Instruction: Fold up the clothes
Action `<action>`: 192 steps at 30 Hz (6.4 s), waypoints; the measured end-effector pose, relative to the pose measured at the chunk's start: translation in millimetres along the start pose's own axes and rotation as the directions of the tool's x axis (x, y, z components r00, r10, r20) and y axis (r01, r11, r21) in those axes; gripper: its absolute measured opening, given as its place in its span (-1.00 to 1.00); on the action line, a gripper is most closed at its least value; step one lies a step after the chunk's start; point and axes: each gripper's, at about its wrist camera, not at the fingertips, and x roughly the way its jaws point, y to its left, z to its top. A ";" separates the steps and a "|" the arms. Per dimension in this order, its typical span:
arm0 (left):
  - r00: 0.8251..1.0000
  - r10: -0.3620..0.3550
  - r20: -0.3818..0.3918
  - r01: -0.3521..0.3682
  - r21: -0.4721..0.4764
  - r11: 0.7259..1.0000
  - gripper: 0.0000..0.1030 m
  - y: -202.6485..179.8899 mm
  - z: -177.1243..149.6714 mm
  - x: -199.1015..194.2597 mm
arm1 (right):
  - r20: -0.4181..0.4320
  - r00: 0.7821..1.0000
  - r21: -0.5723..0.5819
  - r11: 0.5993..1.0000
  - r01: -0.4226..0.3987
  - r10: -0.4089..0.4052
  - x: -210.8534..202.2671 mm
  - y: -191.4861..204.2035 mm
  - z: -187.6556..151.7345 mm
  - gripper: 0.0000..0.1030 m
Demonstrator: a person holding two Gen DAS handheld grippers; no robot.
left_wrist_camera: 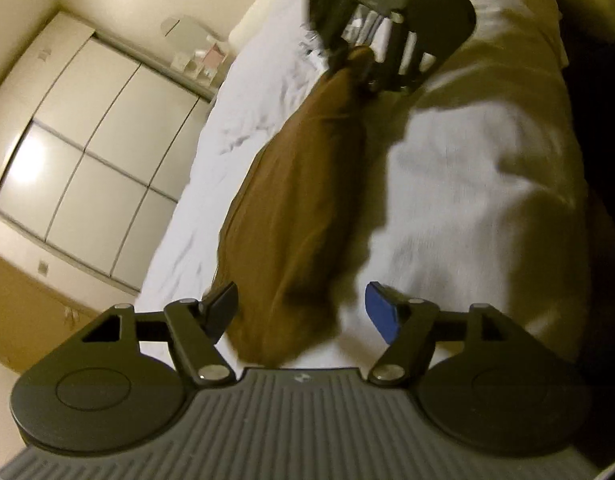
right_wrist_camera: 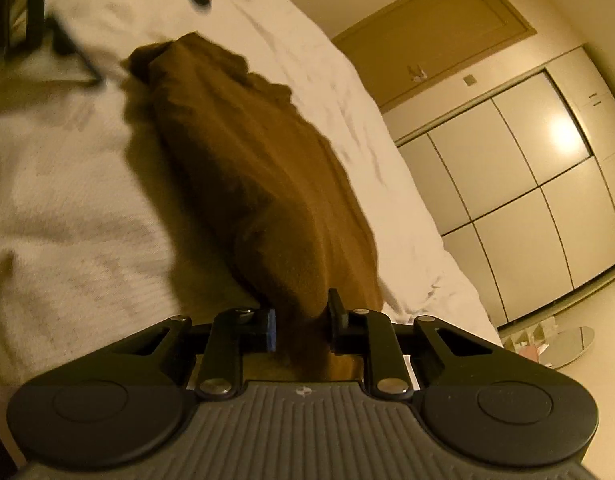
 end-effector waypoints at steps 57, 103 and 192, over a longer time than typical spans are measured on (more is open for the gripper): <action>0.980 0.095 0.177 -0.114 0.101 0.988 -0.86 94.9 139.9 81.2 | -0.028 0.965 0.085 0.961 0.263 -0.261 -56.6 -96.0 -18.4 -0.68; 0.950 -0.144 0.276 0.071 0.257 0.964 -0.59 -59.4 284.1 244.8 | -0.523 0.802 0.125 0.904 0.408 -0.289 -62.8 -76.0 -228.9 -0.64; 0.910 -0.386 0.152 0.377 -0.695 0.613 0.98 -21.3 255.6 212.9 | -0.503 0.863 0.864 0.015 0.503 0.045 -111.0 -87.7 -192.4 0.91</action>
